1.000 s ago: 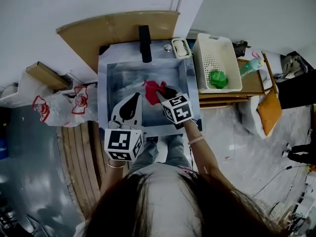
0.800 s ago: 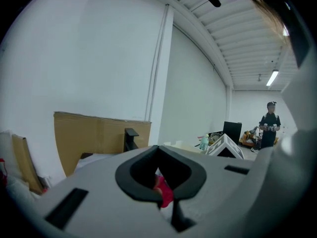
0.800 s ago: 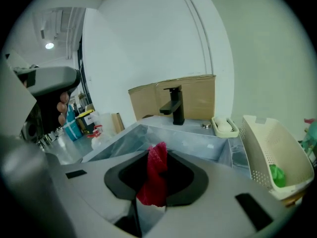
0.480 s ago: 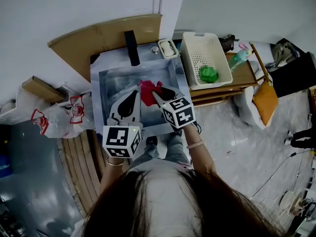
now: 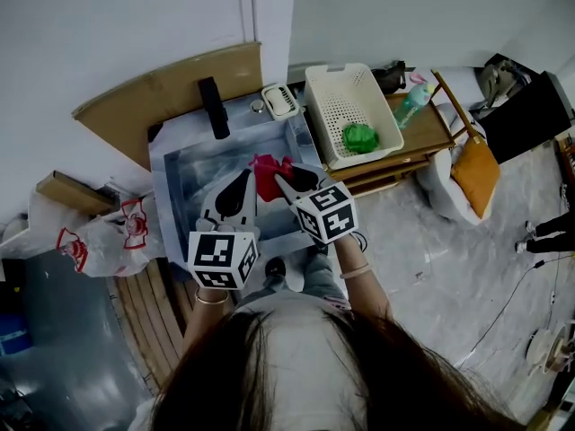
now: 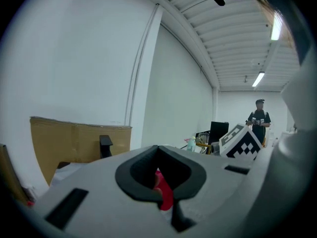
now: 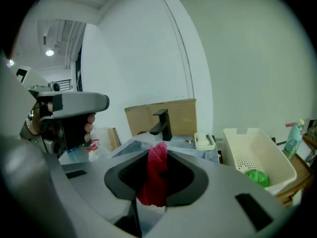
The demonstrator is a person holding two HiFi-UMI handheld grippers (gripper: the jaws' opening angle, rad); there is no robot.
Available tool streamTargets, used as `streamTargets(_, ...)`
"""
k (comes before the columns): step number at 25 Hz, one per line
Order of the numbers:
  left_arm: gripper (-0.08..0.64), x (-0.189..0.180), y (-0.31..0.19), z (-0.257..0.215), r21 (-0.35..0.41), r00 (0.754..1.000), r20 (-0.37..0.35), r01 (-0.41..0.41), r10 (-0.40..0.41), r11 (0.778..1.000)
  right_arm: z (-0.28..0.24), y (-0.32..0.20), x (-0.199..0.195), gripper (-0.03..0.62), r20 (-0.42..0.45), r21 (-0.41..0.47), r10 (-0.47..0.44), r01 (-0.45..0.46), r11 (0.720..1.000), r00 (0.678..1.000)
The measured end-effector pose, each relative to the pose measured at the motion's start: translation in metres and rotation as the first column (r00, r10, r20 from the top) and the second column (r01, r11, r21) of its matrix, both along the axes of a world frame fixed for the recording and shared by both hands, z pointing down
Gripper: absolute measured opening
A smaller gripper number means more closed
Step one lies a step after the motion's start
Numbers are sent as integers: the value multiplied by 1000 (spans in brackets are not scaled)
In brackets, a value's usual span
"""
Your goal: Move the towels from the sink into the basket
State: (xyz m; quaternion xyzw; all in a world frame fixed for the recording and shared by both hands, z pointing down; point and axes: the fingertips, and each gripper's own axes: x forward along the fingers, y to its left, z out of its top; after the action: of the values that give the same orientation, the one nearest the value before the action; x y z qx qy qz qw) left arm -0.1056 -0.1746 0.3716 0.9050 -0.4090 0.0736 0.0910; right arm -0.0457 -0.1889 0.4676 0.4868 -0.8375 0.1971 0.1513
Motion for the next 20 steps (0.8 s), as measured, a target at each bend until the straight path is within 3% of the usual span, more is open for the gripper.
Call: streamTargets(20,3,95,1,-20,34,995,9,-99,98,995,-35,8,92,110,-11,70,61,-60,996,998)
